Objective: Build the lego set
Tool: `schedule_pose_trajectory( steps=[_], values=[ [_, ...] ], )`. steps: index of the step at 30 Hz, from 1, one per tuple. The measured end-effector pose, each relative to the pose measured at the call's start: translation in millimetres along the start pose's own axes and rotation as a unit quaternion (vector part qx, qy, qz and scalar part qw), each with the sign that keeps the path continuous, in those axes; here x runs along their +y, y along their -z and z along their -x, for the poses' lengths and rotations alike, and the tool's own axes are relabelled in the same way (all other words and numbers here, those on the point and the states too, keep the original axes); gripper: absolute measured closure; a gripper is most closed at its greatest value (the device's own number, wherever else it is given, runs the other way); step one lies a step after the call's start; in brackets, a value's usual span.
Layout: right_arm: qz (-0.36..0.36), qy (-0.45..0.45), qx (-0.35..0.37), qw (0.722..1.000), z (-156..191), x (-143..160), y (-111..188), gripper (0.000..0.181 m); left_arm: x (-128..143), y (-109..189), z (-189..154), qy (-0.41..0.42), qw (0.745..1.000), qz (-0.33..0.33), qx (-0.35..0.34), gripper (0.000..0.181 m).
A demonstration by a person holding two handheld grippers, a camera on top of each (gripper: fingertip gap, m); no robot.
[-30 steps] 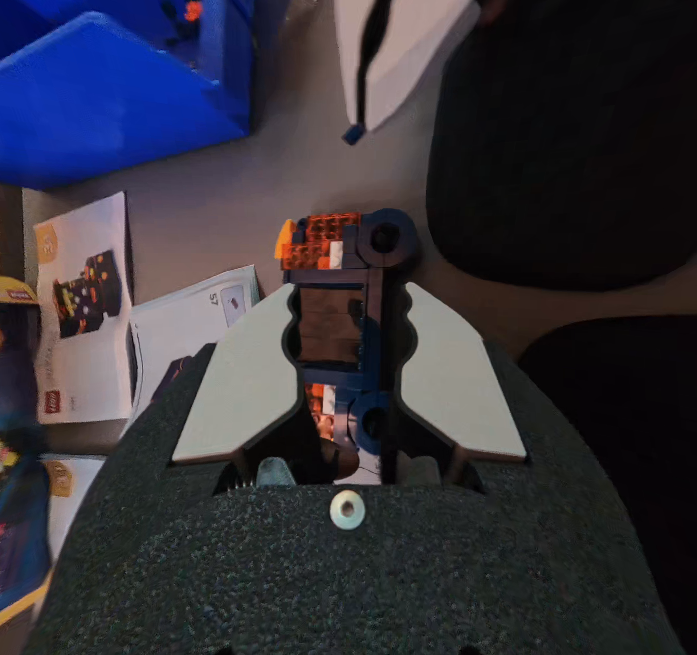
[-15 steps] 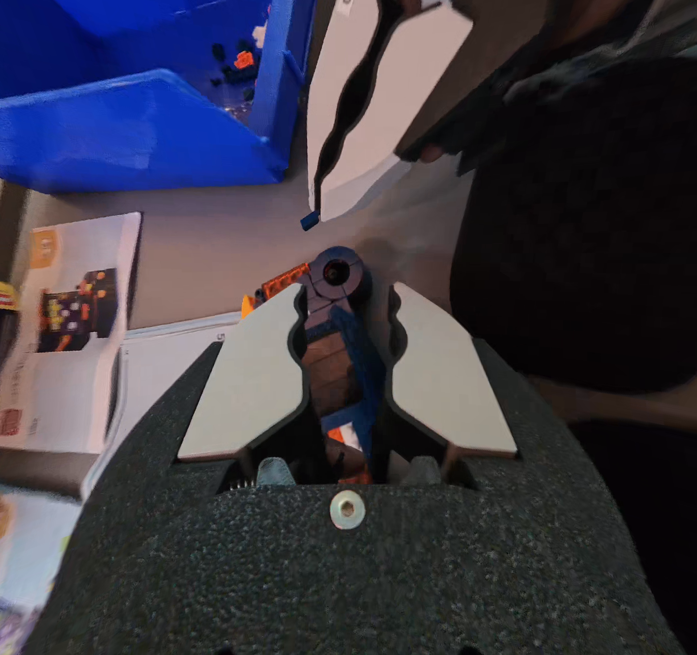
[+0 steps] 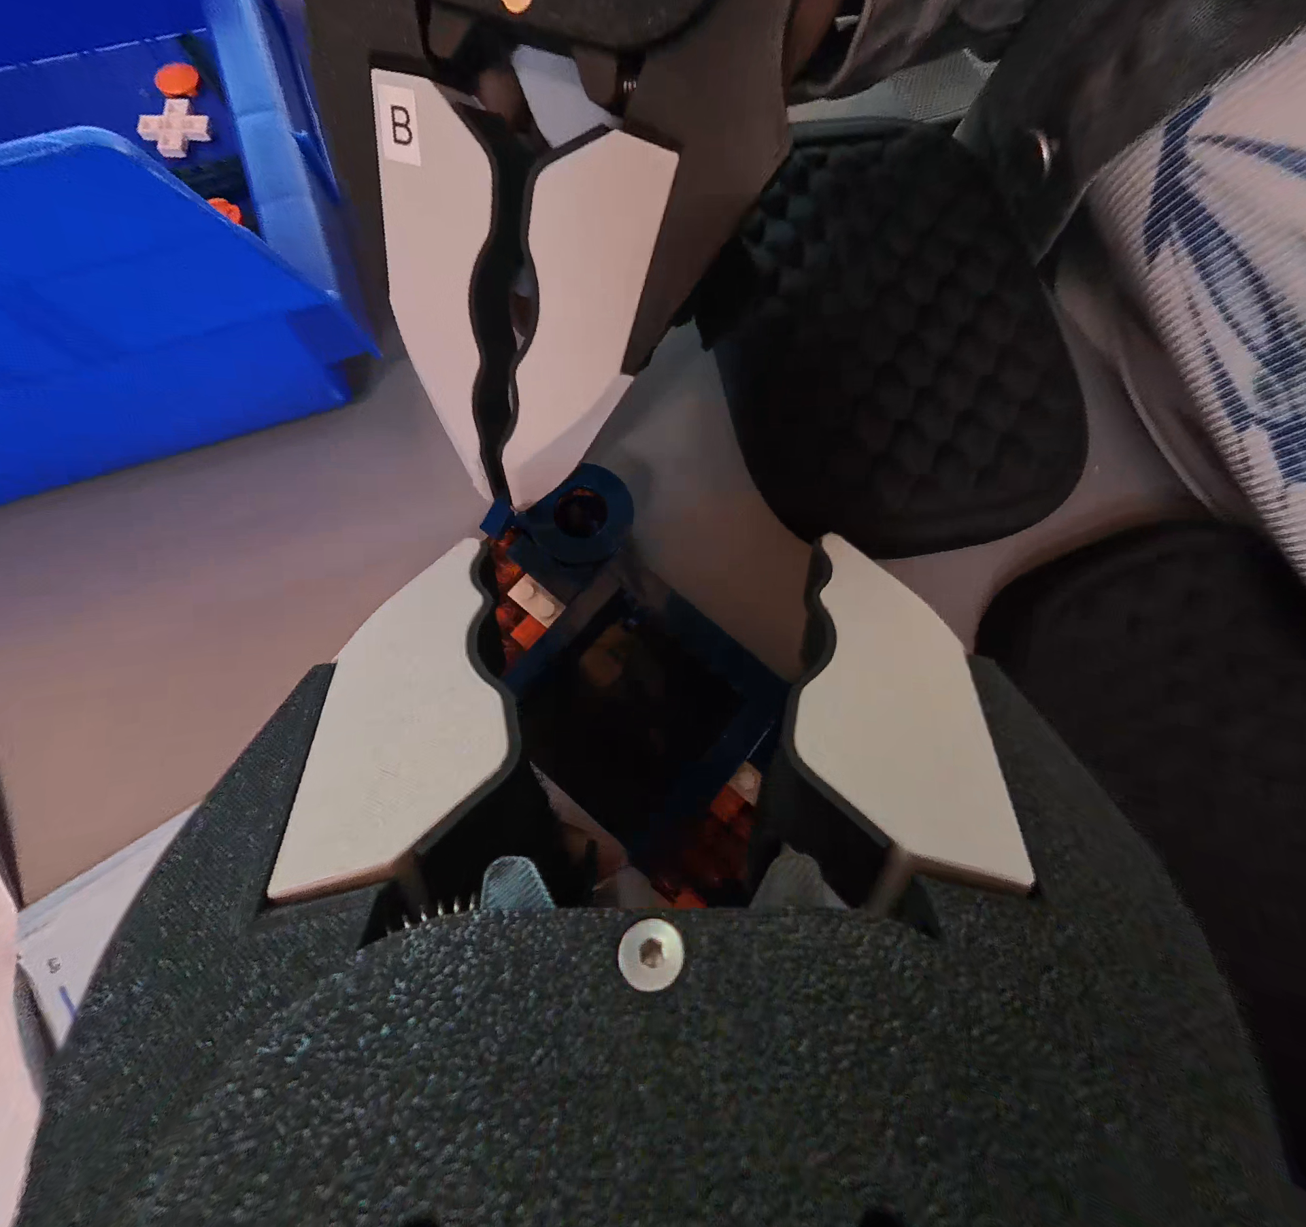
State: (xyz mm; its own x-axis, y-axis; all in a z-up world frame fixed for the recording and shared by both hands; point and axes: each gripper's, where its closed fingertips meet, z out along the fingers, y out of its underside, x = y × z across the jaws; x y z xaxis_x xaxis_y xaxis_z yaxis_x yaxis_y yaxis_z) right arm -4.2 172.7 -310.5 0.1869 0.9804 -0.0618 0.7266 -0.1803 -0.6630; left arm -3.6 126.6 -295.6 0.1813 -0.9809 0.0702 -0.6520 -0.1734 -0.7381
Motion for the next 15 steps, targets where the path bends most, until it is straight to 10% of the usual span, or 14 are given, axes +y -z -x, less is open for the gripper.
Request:
schedule_pose_trajectory(
  steps=[15],
  values=[
    [0.051, 0.037, 0.009, 0.998, 1.5, -0.5, -1.0, 0.179, 4.7, -9.8, 4.4, -0.054, 0.998, 0.038, 0.018, 0.105]
  ],
)
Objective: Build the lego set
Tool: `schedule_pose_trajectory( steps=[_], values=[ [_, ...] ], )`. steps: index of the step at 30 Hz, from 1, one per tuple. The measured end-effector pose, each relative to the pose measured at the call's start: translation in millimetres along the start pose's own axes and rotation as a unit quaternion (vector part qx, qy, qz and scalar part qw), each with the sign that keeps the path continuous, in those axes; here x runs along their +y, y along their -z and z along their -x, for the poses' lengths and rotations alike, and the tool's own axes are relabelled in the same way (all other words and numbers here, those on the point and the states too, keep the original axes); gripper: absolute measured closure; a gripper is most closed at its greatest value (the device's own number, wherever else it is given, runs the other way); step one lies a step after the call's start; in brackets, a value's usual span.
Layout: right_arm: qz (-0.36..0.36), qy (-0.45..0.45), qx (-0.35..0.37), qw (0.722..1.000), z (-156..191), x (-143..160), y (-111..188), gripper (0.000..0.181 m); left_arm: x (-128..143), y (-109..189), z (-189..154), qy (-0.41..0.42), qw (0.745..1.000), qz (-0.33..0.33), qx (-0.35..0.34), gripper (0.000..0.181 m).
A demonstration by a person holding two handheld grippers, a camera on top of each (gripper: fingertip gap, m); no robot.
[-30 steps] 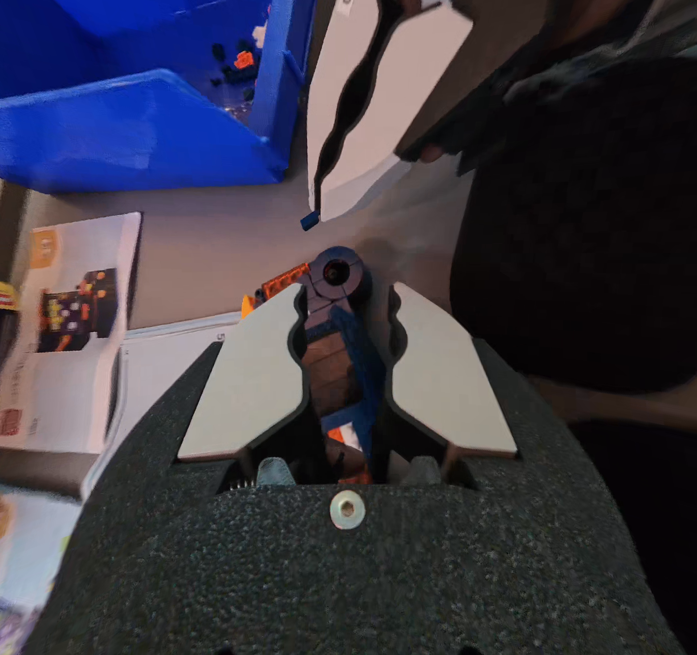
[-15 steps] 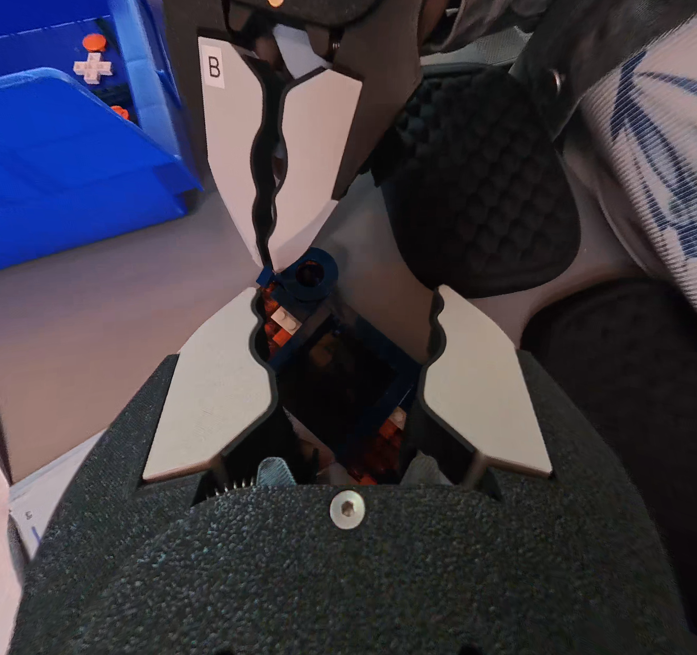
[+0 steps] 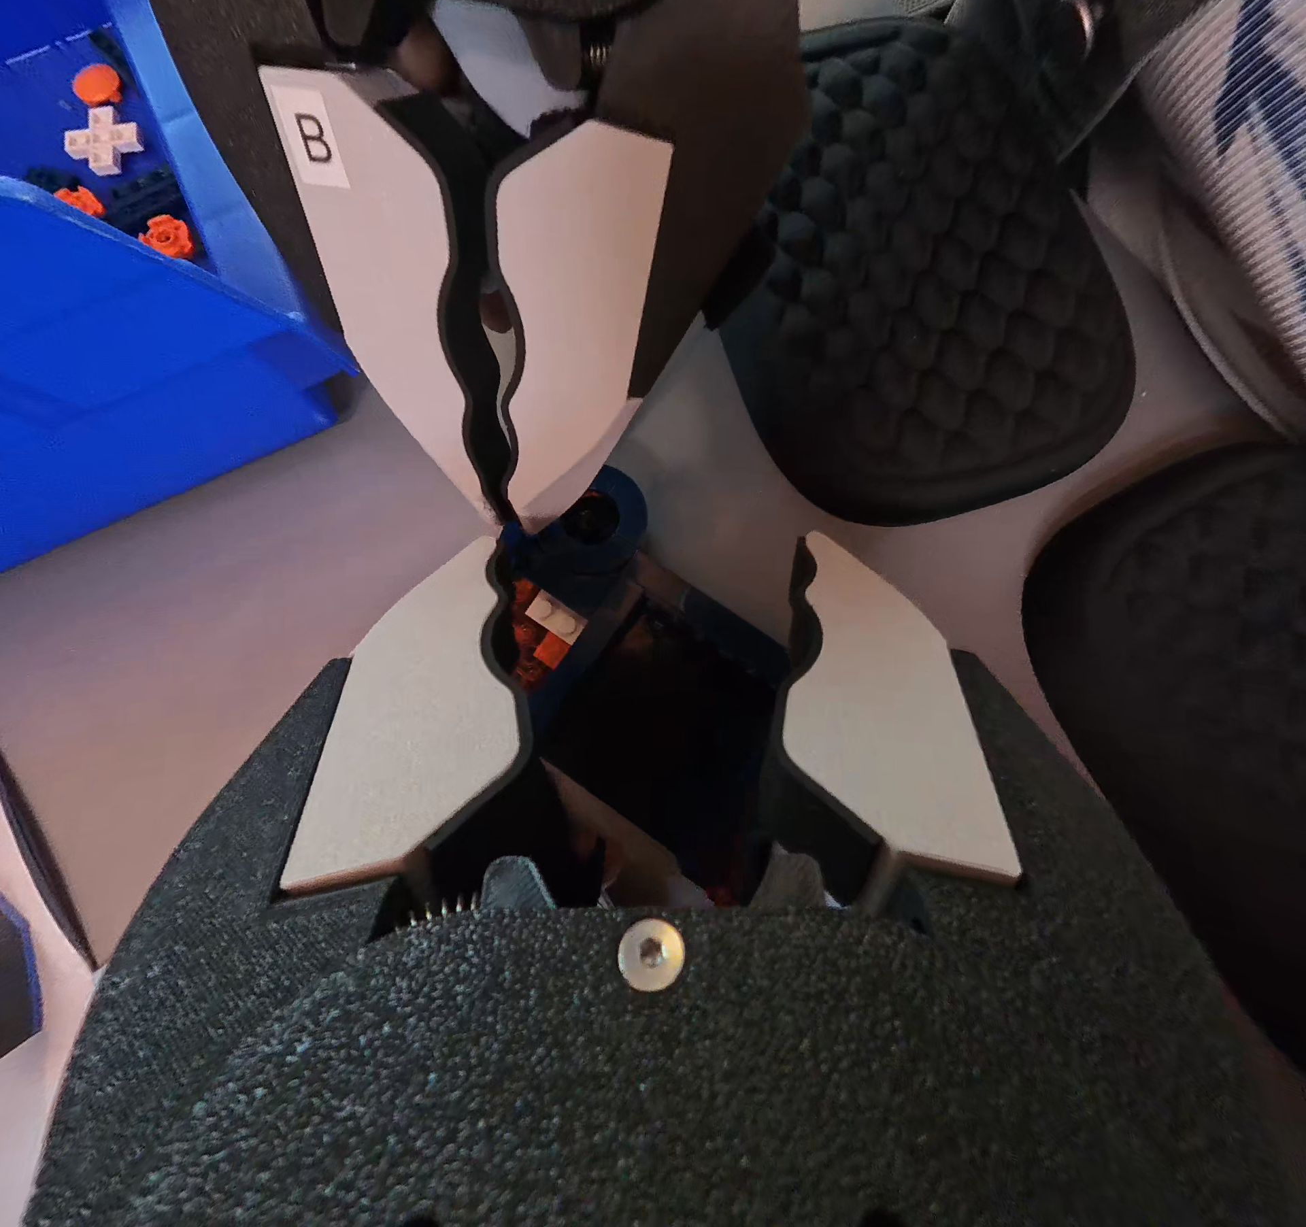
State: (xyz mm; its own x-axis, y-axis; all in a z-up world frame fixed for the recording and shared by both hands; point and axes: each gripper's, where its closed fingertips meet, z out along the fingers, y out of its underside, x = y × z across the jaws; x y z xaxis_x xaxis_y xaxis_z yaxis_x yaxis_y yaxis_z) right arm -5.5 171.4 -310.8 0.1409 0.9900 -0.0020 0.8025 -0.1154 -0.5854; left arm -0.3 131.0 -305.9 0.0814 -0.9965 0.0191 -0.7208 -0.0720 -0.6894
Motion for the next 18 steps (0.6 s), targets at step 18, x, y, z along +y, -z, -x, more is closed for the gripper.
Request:
schedule_pose_trajectory(
  steps=[18],
  values=[
    [0.020, 0.023, 0.002, 1.000, 1.5, 2.4, 0.9, 0.179, 1.5, -0.4, 3.0, -0.025, 0.999, 0.014, -0.016, 0.111]
  ],
)
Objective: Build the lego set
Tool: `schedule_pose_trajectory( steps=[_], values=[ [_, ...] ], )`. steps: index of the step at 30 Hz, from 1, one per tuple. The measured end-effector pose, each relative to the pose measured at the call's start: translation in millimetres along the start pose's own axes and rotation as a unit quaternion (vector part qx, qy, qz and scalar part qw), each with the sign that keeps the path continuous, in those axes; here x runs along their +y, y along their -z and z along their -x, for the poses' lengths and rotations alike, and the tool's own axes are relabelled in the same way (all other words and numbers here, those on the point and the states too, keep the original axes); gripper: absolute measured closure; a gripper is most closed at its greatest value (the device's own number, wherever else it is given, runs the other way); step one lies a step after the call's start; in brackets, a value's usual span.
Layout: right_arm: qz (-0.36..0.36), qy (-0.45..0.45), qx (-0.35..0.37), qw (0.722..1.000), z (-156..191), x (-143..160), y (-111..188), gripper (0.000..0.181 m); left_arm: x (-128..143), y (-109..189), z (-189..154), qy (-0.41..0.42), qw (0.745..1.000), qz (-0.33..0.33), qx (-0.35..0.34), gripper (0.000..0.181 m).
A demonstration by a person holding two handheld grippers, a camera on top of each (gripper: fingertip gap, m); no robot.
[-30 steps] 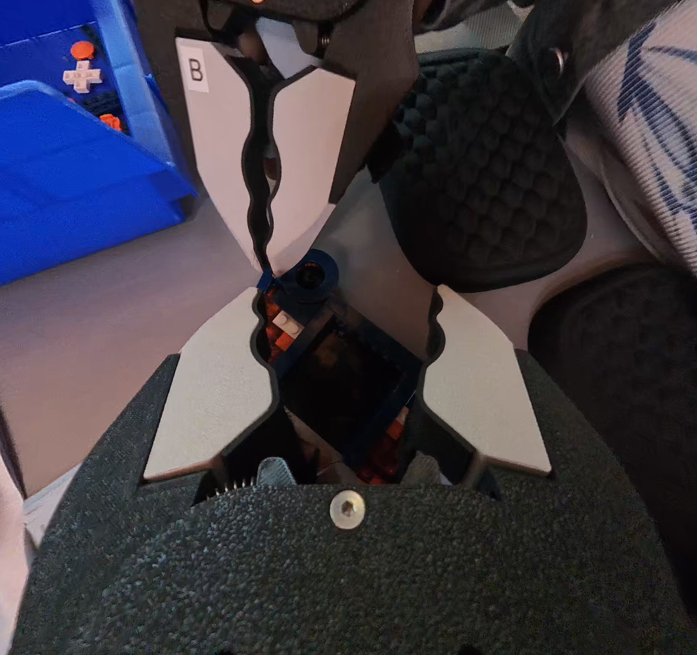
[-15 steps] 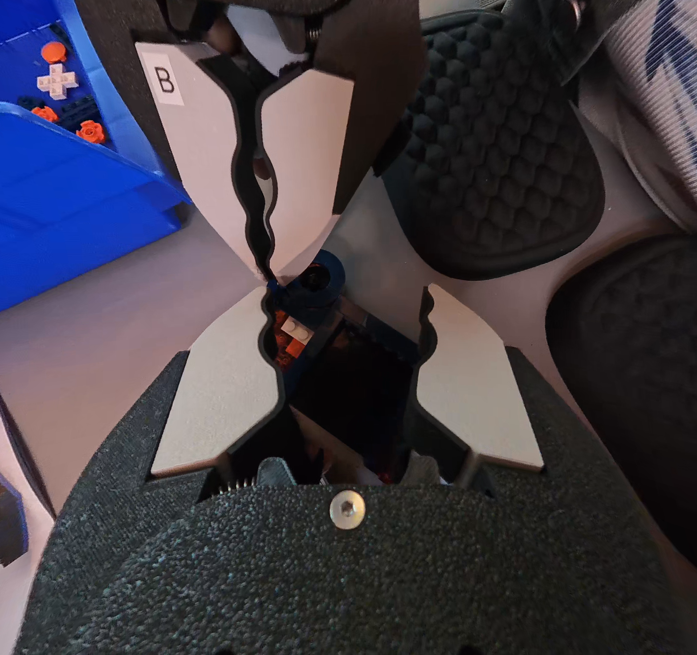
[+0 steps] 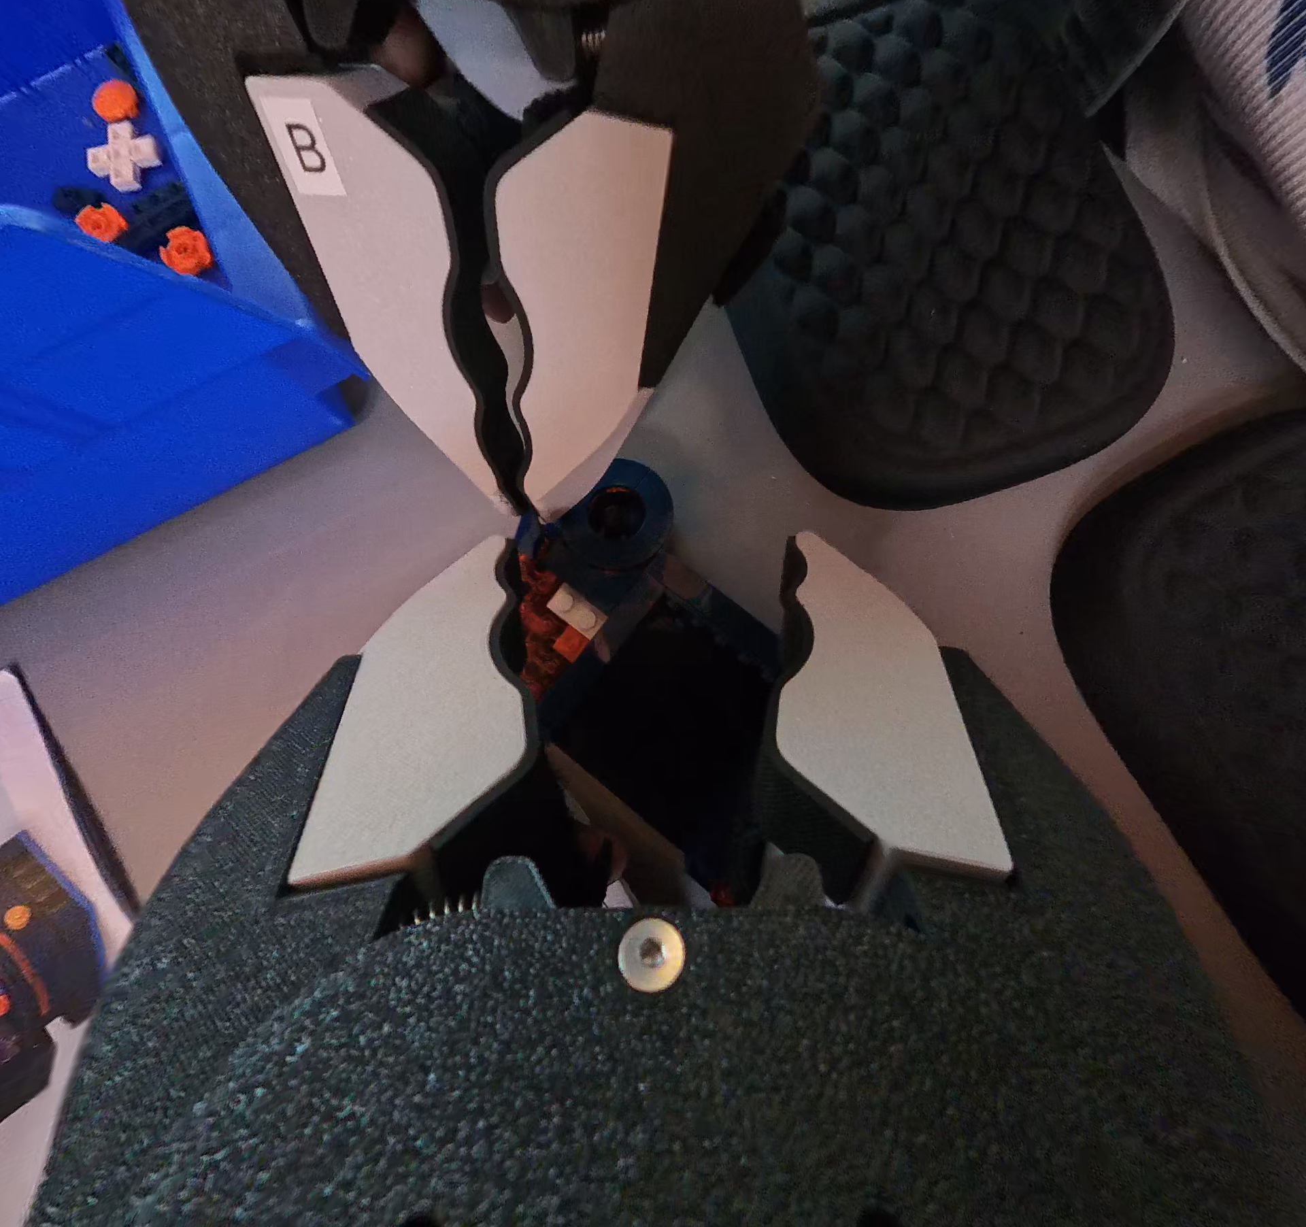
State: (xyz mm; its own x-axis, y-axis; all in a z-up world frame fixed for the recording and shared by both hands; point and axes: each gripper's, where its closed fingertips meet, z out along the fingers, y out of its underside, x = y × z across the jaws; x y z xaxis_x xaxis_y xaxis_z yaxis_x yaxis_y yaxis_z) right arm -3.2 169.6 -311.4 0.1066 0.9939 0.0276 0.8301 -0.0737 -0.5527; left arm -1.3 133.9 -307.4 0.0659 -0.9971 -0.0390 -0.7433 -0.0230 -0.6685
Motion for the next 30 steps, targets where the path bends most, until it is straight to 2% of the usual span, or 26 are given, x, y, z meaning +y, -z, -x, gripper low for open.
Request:
schedule_pose_trajectory(
  steps=[5, 18, 24, 30],
  values=[
    [0.013, 0.008, -0.001, 1.000, 0.3, -0.6, -0.8, 0.179, 1.6, -2.3, 0.5, -0.020, 1.000, 0.010, -0.017, 0.124],
    [0.034, 0.040, -0.027, 0.998, 3.7, 1.2, 0.4, 0.178, 3.1, -6.1, 3.3, -0.025, 0.999, 0.004, -0.038, 0.126],
    [0.042, 0.051, -0.048, 0.997, 6.6, 3.2, 0.9, 0.178, 2.0, -6.4, 7.2, -0.032, 0.998, -0.007, -0.057, 0.140],
    [0.045, 0.053, -0.059, 0.996, 7.7, 3.8, 1.4, 0.178, 1.6, -6.6, 7.0, -0.038, 0.997, -0.013, -0.065, 0.143]
  ],
)
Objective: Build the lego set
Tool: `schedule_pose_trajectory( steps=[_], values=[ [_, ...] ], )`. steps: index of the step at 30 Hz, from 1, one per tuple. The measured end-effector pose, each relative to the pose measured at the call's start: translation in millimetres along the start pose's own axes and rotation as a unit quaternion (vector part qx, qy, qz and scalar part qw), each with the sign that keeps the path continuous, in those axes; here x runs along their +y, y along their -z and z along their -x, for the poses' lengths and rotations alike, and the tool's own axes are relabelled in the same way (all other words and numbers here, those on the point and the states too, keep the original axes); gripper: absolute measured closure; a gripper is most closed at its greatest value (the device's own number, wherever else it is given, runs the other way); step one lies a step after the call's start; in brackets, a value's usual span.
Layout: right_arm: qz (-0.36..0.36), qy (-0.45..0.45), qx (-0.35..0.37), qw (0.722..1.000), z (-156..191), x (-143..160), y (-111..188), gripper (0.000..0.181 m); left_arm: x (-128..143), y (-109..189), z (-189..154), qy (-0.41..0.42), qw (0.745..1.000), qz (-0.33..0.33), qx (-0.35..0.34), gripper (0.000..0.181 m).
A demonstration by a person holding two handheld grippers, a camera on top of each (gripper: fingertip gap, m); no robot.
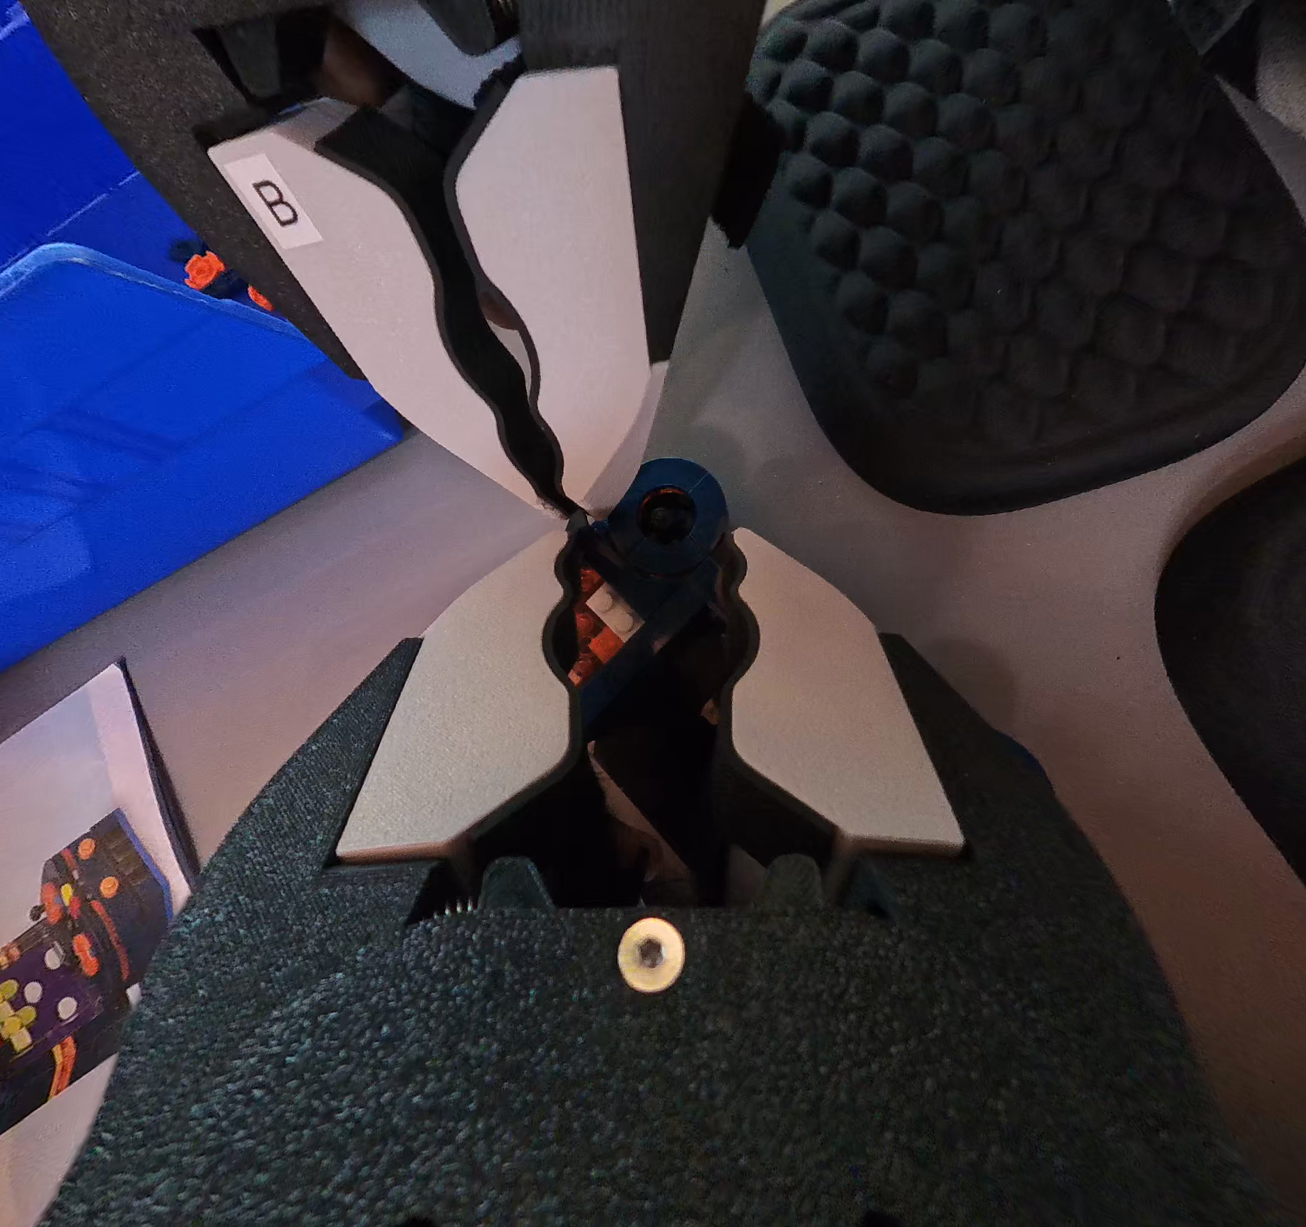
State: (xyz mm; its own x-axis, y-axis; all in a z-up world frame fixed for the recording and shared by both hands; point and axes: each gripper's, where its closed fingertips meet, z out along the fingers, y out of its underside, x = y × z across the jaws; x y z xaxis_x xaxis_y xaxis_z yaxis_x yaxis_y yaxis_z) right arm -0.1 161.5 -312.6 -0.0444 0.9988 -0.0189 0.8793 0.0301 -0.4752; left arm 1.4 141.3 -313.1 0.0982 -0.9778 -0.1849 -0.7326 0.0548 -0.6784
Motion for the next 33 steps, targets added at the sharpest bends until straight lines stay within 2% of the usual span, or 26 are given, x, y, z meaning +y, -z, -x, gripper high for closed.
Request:
schedule_pose_trajectory(
  steps=[13, 18, 26, 29, 33],
  values=[
    [-0.021, -0.009, -0.061, 0.998, 3.5, 0.7, 2.2, 0.177, 0.6, 1.0, -1.6, 0.007, 1.000, -0.005, 0.000, 0.145],
    [-0.047, -0.028, -0.058, 0.997, -0.7, 1.5, 4.9, 0.181, 0.8, 1.4, -2.2, 0.000, 1.000, 0.003, 0.004, 0.145],
    [-0.153, -0.103, -0.052, 0.981, -0.8, -5.2, 3.1, 0.181, 1.0, 1.8, -2.5, -0.005, 1.000, 0.010, 0.004, 0.146],
    [-0.161, -0.104, -0.047, 0.980, -1.4, -4.7, 1.8, 0.181, -0.6, 1.3, -4.1, -0.012, 1.000, 0.006, 0.002, 0.155],
    [-0.153, -0.096, -0.046, 0.982, -1.4, -1.3, -0.3, 0.181, -0.2, 1.6, -3.3, 0.001, 1.000, 0.011, 0.003, 0.155]
  ],
)
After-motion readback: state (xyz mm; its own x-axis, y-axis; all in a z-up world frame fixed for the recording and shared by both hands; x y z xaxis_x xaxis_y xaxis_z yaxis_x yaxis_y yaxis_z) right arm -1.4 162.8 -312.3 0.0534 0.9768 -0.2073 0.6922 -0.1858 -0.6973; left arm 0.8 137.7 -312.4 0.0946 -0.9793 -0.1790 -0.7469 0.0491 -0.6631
